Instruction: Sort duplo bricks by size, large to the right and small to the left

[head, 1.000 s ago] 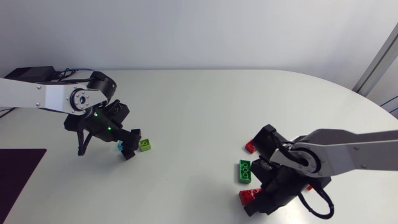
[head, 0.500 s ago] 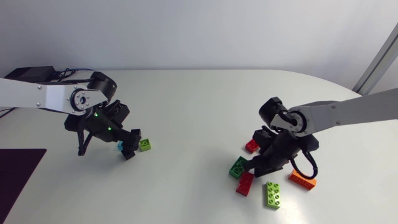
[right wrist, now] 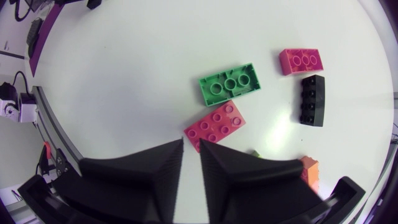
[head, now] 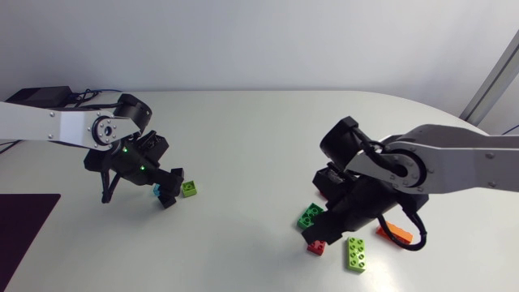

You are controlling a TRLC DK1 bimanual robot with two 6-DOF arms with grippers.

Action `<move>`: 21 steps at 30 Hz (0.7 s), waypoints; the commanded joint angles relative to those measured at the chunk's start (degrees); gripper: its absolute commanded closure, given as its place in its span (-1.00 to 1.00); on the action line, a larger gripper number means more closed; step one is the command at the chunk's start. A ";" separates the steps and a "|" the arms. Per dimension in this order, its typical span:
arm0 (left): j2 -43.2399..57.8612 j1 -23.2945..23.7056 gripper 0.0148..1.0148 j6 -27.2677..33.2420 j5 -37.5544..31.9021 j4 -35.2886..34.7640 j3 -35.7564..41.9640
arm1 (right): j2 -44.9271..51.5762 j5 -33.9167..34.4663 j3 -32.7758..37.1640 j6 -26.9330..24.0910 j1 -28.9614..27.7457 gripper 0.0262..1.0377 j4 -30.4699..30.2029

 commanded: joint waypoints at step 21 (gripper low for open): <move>0.28 0.36 -0.94 0.57 0.22 0.44 -2.26 | 11.23 6.41 -4.28 5.72 4.29 -0.92 8.72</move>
